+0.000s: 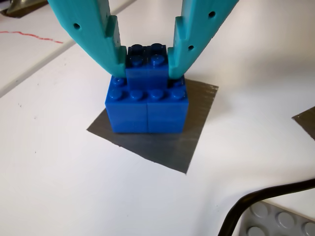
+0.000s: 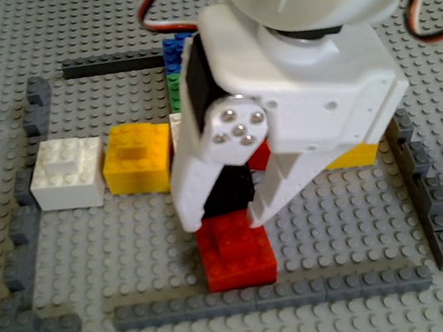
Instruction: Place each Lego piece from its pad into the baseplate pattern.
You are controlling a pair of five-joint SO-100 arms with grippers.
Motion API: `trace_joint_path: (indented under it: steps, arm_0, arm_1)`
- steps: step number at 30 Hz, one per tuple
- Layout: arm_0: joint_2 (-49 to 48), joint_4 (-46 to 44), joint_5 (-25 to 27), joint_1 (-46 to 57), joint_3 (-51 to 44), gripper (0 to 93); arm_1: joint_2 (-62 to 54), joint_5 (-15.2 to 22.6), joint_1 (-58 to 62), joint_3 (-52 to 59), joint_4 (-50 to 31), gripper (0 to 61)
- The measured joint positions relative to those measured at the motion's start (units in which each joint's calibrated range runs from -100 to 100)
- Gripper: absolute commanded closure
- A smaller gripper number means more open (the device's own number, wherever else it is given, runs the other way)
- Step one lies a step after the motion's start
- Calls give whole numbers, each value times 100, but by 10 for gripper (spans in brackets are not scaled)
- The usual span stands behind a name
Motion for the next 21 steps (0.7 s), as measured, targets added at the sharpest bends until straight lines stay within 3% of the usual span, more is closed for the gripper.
trace_joint_path:
  steps: [7,16,20,21]
  arm_0:
    - [-423,548,-5,-266,341,924]
    - [-1538,565,-5,-622,1259,924]
    - [-1995,574,-5,-895,1668,925]
    - [-2139,522,-5,-977,1776,926]
  arm_1:
    - [0,0,-9,-10,0,456]
    - [-43,151,-9,-280,459,459]
    - [-328,269,-9,-455,724,543]
    - [-440,303,-45,-503,813,602]
